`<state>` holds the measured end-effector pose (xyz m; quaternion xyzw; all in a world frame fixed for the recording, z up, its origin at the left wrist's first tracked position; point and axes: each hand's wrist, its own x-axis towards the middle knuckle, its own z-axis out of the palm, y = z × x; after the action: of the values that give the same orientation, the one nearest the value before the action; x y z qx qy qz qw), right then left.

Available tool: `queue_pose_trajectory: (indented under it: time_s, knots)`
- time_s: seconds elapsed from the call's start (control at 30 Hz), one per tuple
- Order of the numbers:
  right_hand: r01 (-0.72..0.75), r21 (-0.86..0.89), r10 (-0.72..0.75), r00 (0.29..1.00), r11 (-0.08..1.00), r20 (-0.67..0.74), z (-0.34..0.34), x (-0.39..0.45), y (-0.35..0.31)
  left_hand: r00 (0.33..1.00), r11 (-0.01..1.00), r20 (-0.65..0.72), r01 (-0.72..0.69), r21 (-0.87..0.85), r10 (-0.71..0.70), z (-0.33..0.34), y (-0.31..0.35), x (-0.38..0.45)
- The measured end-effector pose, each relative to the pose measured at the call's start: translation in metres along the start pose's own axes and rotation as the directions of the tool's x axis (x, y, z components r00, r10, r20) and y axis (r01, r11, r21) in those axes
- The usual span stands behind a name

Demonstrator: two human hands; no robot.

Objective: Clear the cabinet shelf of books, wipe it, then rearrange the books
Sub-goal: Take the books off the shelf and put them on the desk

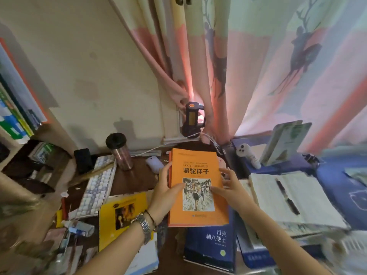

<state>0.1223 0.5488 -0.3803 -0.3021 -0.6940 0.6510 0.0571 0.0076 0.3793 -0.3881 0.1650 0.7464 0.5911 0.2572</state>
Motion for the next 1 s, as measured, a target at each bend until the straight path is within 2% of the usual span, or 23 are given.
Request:
queue_pose_trajectory:
  time_s: [0.1, 0.33, 0.53, 0.73, 1.0]
  knots:
    - [-0.052, -0.002, 0.051, 0.998, 0.999, -0.044, -0.013, -0.002, 0.027, 0.997, 0.998, 0.071, 0.023, 0.05, -0.027, 0.02, -0.019, 0.008]
    - [-0.151, -0.001, 0.151, 0.983, 0.988, -0.106, -0.023, -0.01, 0.085, 0.96, 0.973, 0.192, 0.177, 0.151, -0.204, 0.053, -0.066, 0.014]
    - [-0.242, -0.006, 0.239, 0.961, 0.97, -0.136, -0.017, -0.016, 0.129, 0.943, 0.937, 0.175, 0.233, 0.261, -0.283, 0.069, -0.096, 0.011]
    - [-0.256, -0.048, 0.245, 0.956, 0.966, -0.163, -0.011, -0.017, 0.152, 0.928, 0.896, 0.161, 0.263, 0.358, -0.337, 0.076, -0.114, 0.008]
    - [-0.264, -0.169, 0.224, 0.948, 0.95, -0.225, -0.011, -0.016, 0.158, 0.933, 0.877, 0.156, 0.235, 0.419, -0.324, 0.079, -0.124, 0.012]
